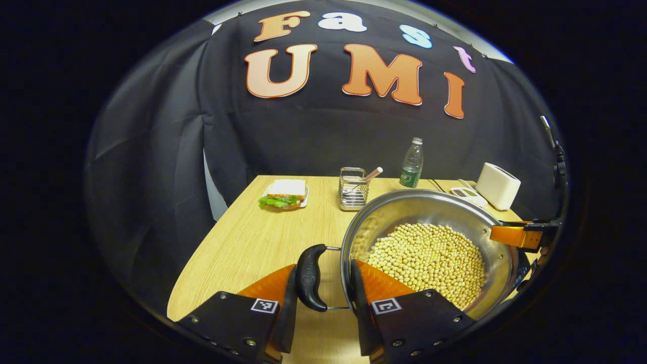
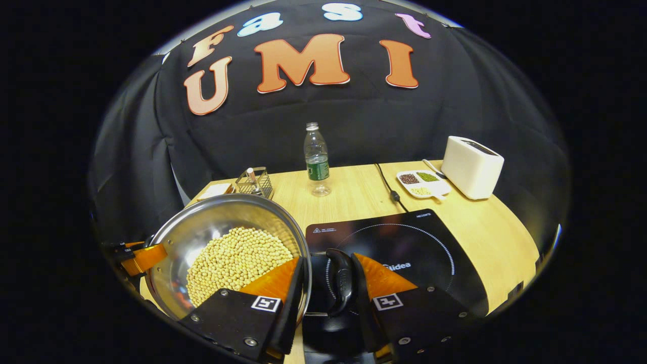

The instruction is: First push the handle of the pot to place it horizontally, then grasp the pot with both hands and set it on the induction cooktop.

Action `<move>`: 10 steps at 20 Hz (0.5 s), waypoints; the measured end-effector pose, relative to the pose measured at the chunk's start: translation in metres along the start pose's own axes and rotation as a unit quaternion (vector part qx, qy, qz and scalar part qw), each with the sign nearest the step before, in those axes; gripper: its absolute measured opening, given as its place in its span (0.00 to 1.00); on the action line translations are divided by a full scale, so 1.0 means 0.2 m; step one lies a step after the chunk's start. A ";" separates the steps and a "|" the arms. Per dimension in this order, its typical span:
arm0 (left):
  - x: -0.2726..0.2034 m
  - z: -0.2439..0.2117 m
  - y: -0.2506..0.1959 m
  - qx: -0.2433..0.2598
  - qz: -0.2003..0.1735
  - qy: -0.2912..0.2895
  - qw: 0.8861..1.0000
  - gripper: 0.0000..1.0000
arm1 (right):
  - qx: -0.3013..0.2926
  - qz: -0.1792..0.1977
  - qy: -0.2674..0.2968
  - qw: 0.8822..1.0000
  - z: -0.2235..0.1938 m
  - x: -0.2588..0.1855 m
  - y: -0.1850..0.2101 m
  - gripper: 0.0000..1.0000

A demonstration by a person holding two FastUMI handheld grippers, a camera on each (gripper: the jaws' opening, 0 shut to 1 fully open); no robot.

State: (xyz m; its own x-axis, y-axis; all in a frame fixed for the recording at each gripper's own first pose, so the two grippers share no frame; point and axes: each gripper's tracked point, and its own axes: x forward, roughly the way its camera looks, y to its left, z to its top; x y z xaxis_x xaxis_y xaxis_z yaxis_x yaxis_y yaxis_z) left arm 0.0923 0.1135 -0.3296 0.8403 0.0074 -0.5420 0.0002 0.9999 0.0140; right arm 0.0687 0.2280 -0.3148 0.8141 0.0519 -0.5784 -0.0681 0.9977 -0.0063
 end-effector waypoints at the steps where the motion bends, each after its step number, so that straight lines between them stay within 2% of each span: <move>1: -0.01 0.01 -0.04 0.001 -0.003 -0.001 1.000 0.52 | 0.003 -0.002 -0.002 1.000 0.01 -0.01 -0.04 0.52; 10: -0.01 0.05 -0.43 0.011 -0.030 0.003 0.999 0.51 | 0.024 -0.020 -0.008 0.999 0.05 -0.09 -0.41 0.52</move>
State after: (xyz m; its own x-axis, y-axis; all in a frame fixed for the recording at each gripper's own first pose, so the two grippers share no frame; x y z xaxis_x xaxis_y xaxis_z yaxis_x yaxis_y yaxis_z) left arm 0.0969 0.0265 -0.3211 0.8353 -0.0518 -0.5474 0.0625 0.9980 0.0009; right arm 0.0655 0.1448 -0.2951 0.8250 0.0116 -0.5650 -0.0074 0.9999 0.0098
